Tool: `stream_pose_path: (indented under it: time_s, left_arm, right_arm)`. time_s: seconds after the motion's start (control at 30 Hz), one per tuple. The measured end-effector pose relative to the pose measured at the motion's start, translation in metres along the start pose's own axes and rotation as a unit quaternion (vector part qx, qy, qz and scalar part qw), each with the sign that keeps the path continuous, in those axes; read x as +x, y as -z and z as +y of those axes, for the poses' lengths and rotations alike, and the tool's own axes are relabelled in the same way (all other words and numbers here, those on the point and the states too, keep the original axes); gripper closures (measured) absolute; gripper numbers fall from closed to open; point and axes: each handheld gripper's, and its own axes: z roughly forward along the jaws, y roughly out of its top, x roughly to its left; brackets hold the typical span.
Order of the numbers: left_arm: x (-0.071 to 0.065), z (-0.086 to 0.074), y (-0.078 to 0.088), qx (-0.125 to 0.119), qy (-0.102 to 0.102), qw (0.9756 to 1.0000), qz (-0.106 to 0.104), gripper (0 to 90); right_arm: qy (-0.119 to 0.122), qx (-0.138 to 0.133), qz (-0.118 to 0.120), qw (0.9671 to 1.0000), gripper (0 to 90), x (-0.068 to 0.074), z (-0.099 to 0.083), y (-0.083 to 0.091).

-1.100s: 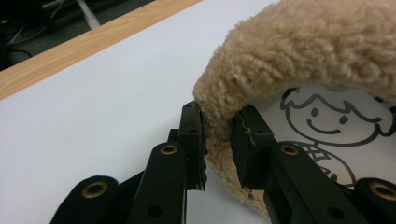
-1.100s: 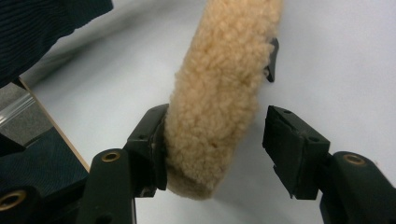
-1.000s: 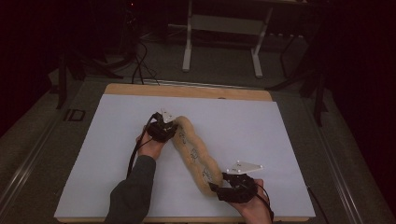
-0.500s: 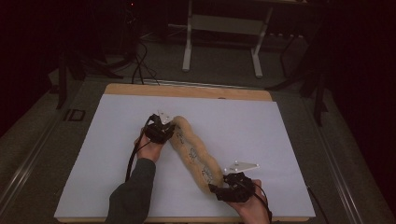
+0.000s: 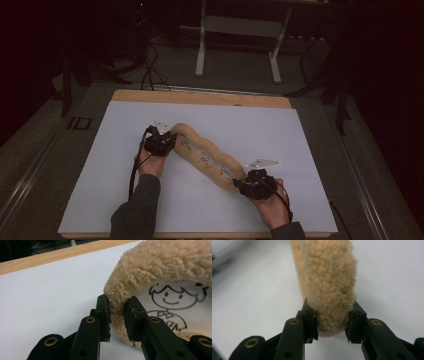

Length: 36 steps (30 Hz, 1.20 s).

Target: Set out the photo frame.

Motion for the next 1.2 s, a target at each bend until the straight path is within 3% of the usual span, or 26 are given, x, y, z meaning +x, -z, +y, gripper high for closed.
stream_pose_path:
  time_s: [0.2, 0.4, 0.43, 0.47, 0.5, 0.57, 0.63, 0.7, 0.8, 0.9, 0.97, 1.07, 1.1, 1.13, 1.2]
  left_arm:
    - [0.004, -0.008, 0.012, 0.000, 0.012, 0.9999, -0.003, 75.8]
    - [0.002, -0.016, 0.025, -0.005, 0.022, 0.9997, -0.005, 76.4]
    - [0.002, -0.018, 0.030, -0.021, 0.037, 0.9991, -0.006, 90.0]
    - [0.003, -0.018, 0.034, -0.028, 0.051, 0.9980, -0.025, 90.0]
    - [0.002, -0.017, 0.038, -0.031, 0.046, 0.9982, -0.023, 90.0]
    - [-0.002, -0.016, 0.040, -0.027, 0.016, 0.9994, -0.018, 90.0]
    - [0.001, -0.017, 0.039, -0.021, 0.024, 0.9993, -0.018, 90.0]
    - [0.004, -0.019, 0.036, -0.011, 0.023, 0.9996, -0.010, 90.0]
    - [0.006, -0.022, 0.032, -0.014, 0.013, 0.9998, -0.005, 76.3]
    - [0.008, -0.021, 0.027, -0.012, 0.011, 0.9997, -0.018, 61.9]
    - [0.006, -0.019, 0.023, -0.010, 0.003, 0.9991, -0.041, 59.2]
    - [-0.001, -0.018, 0.019, -0.002, -0.016, 0.9995, -0.025, 57.8]
    - [-0.001, -0.018, 0.020, -0.001, -0.020, 0.9997, -0.015, 59.7]
    - [0.000, -0.019, 0.021, 0.001, -0.018, 0.9998, -0.009, 67.5]
    - [-0.001, -0.018, 0.023, 0.004, -0.014, 0.9998, -0.011, 71.1]
  right_arm:
    - [-0.034, -0.021, -0.012, 0.9991, 65.3, -0.022, 0.008, -0.008]
    - [-0.039, -0.038, -0.027, 0.9981, 65.7, -0.040, 0.014, -0.011]
    - [-0.038, -0.041, -0.027, 0.9980, 66.0, -0.042, 0.016, -0.011]
    - [-0.038, -0.051, -0.026, 0.9976, 66.1, -0.044, 0.017, -0.010]
    - [-0.039, -0.052, -0.027, 0.9975, 66.2, -0.045, 0.020, -0.010]
    - [-0.009, -0.046, -0.037, 0.9982, 66.5, -0.043, 0.026, -0.011]
    - [0.009, -0.027, -0.052, 0.9982, 66.8, -0.041, 0.027, -0.013]
    - [0.012, -0.027, -0.051, 0.9982, 66.8, -0.043, 0.022, -0.016]
    - [0.025, -0.032, -0.048, 0.9980, 66.9, -0.046, 0.020, -0.017]
    - [0.037, -0.028, -0.053, 0.9975, 66.9, -0.048, 0.024, -0.018]
    - [0.048, -0.024, -0.053, 0.9972, 66.8, -0.052, 0.026, -0.020]
    - [0.062, -0.028, -0.045, 0.9967, 66.8, -0.058, 0.025, -0.021]
    - [0.065, -0.029, -0.043, 0.9965, 66.8, -0.059, 0.026, -0.021]
    - [0.068, -0.030, -0.043, 0.9963, 66.8, -0.061, 0.026, -0.022]
    - [0.074, -0.029, -0.042, 0.9959, 66.7, -0.064, 0.028, -0.022]
